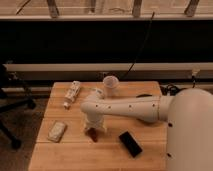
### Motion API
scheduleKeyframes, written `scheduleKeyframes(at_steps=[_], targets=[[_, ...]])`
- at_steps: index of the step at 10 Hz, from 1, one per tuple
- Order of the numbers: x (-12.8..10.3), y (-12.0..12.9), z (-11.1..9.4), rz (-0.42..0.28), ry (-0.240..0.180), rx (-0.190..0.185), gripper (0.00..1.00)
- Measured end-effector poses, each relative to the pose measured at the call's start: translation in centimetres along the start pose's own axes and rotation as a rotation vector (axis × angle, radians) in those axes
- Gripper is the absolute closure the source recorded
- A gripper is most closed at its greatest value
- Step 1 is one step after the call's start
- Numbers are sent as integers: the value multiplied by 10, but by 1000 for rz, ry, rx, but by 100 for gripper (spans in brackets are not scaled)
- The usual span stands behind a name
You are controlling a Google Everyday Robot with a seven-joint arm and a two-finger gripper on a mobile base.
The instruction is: Place the pepper in the ceramic bowl
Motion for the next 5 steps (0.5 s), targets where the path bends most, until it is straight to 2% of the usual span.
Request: scheduleKeyframes(at_steps=[2, 5], targets=[[-2, 1, 3, -28, 1, -20, 70], [-1, -3, -4, -76, 14, -1, 96]])
